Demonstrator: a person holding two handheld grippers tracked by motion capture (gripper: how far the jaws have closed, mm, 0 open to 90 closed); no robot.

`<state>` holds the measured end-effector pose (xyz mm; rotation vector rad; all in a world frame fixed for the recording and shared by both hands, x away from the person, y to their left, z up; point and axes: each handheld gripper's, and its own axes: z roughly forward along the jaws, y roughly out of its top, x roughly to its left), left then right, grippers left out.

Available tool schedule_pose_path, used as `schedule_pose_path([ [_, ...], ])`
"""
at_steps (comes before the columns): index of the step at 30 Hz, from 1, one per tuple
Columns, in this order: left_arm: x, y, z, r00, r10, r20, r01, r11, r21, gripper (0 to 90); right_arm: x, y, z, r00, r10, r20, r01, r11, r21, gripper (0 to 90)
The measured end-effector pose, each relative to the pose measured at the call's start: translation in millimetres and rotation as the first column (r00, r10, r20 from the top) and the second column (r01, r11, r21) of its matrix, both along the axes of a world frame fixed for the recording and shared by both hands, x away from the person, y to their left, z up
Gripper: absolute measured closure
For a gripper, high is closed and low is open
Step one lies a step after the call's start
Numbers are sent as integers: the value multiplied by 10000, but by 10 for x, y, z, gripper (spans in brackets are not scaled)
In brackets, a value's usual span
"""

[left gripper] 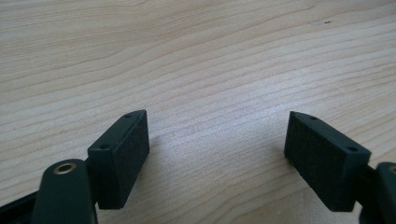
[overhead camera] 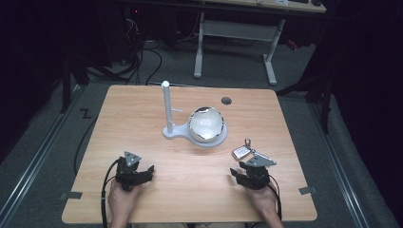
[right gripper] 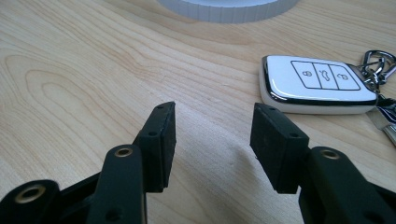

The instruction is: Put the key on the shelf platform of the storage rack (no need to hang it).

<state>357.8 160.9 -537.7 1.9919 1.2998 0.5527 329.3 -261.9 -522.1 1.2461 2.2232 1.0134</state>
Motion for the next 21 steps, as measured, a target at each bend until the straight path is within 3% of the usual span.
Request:
schedule_pose_path([
  [21,-1,-3,-1,10000,18,17,-18,10000,20,223,-58,-290,98,9976,-670,149,665,9974,287,517],
])
